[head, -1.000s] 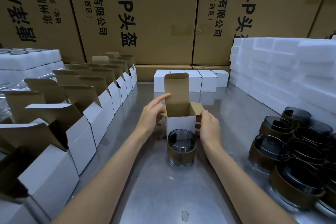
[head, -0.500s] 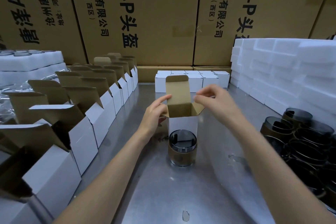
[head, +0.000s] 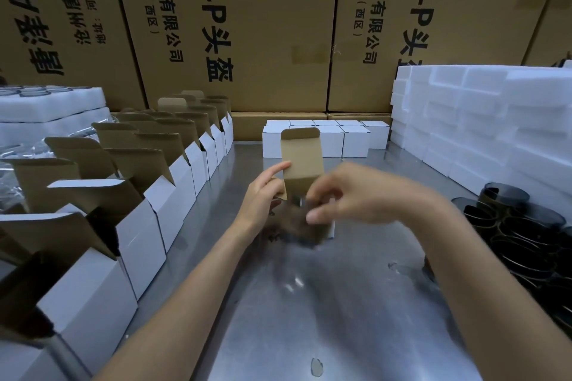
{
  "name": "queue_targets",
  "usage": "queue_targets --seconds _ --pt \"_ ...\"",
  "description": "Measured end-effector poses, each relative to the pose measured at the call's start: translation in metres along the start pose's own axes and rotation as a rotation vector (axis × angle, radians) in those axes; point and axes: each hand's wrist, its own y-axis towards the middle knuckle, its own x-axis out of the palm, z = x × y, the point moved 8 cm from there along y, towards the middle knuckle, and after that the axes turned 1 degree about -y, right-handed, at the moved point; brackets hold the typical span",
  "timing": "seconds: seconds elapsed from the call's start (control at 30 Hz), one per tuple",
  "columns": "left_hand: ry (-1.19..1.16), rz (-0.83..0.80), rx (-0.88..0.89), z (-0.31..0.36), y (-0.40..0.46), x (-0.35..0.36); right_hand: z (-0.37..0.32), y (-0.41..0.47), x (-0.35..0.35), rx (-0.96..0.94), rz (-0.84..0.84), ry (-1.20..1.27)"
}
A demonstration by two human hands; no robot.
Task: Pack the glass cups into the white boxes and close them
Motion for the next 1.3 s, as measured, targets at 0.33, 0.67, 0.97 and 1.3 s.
queue_targets --seconds 0.33,0.67,0.97,1.3 --pt "-0.023 -0.006 -0.056 0.000 -0.003 0.002 0.032 0.023 -0.007 0.036 0.526 -0.316" --pt "-0.016 0.005 -0.042 0.000 -0.003 0.001 0.049 0.041 0.022 0.053 0.270 -0.381" --pt "-0.316 0.058 -0.095 0.000 -0.003 -0.006 0.089 0.022 -0.007 0.130 0.788 0.810" --pt "-0.434 -0.182 -0.241 -0.018 -0.011 0.016 0.099 0.041 0.059 0.207 0.384 1.458"
